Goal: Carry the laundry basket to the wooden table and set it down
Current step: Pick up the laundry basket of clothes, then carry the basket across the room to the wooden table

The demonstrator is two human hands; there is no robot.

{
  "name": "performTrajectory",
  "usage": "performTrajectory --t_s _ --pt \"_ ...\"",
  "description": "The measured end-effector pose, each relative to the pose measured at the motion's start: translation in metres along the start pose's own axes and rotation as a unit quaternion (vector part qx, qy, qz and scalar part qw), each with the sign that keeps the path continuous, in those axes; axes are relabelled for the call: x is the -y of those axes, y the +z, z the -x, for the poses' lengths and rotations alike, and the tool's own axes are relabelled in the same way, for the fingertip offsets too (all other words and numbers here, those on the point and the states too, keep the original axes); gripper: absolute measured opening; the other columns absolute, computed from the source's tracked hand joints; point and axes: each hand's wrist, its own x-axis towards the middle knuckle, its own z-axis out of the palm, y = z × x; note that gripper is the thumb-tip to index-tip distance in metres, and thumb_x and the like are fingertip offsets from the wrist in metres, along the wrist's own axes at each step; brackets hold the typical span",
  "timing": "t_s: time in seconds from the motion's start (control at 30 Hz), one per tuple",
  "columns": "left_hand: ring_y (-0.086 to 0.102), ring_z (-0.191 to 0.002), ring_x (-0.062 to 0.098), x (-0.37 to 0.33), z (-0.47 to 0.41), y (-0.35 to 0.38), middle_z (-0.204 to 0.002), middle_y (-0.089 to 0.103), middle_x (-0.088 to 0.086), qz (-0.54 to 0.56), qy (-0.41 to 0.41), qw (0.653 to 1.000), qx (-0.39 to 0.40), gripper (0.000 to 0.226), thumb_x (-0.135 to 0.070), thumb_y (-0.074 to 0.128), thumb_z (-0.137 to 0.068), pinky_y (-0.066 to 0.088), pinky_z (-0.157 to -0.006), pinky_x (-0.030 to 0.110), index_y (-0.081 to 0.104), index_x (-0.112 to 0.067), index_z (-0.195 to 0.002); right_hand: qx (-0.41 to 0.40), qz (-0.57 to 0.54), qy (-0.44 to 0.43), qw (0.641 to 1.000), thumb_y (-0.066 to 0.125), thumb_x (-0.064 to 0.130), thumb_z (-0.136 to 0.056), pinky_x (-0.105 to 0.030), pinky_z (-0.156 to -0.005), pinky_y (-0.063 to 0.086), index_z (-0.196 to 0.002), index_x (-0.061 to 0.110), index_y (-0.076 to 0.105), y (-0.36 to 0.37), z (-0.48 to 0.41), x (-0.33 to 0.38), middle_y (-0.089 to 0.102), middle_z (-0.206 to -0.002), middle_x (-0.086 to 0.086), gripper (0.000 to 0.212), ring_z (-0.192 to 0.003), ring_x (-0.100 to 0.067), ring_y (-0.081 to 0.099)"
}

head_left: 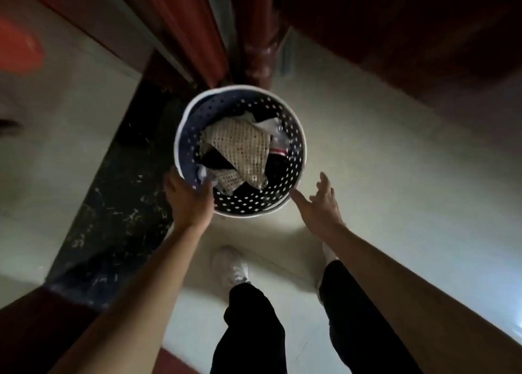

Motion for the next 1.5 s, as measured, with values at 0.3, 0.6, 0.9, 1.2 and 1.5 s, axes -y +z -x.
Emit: performTrajectory --t_s 0.3,0.6,0.9,1.2,1.5 --pt "0.046 -0.137 0.035 -0.007 -0.062 0.019 -0.153 0.042 0.023 0.044 0.006 0.999 0.0 0.081 -0.032 0.063 -0.084 0.04 -0.11 0.038 0.032 -0.005 -0.153 -0.001 -0.08 0.025 0.996 0.072 0.017 -0.096 -0.049 -0.103 0.056 -0.16 0.018 0.036 0.049 -0.033 -0.015 0.065 -0.136 -0.013 0.074 -0.131 -0.042 0.064" --pt "0.055 -0.125 0.023 -0.049 0.087 -0.06 -0.14 0.055 0.008 0.139 -0.148 0.977 0.065 0.065 -0.021 0.066 -0.085 0.041 -0.095 0.027 0.044 -0.009 -0.145 -0.003 -0.095 0.038 0.995 0.061 0.028 -0.076 -0.056 -0.11 0.056 -0.145 0.06 0.047 -0.053 0.085 -0.007 0.075 -0.134 0.009 0.077 -0.127 -0.029 0.069" --pt "0.068 -0.097 0.033 -0.184 0.268 -0.287 -0.097 0.07 0.012 0.153 -0.078 0.982 0.075 0.032 -0.028 0.067 -0.08 0.05 -0.069 0.036 0.065 -0.008 -0.105 0.03 -0.136 -0.016 0.99 0.054 -0.002 -0.077 -0.054 -0.101 0.061 -0.135 0.038 0.066 -0.241 0.341 0.087 0.079 -0.113 -0.002 0.072 -0.114 -0.031 0.072" --pt "0.07 -0.109 0.033 -0.327 0.321 -0.403 -0.126 0.07 0.017 0.342 0.061 0.92 0.183 0.041 -0.017 0.053 -0.09 0.055 -0.089 0.046 0.067 -0.03 -0.126 -0.08 -0.293 -0.134 0.943 0.059 0.023 -0.071 -0.049 -0.093 0.061 -0.115 0.034 0.077 -0.325 0.502 0.141 0.082 -0.105 -0.001 0.049 -0.101 -0.026 0.075" --pt "0.073 -0.103 0.016 -0.418 0.386 -0.413 -0.117 0.074 -0.003 0.34 0.191 0.839 0.379 0.041 -0.011 0.052 -0.096 0.058 -0.077 0.033 0.061 -0.032 -0.13 -0.343 -0.541 -0.178 0.747 0.066 0.028 -0.078 -0.052 -0.111 0.057 -0.122 0.048 0.071 -0.29 0.614 0.118 0.081 -0.123 0.008 0.048 -0.122 -0.02 0.073"
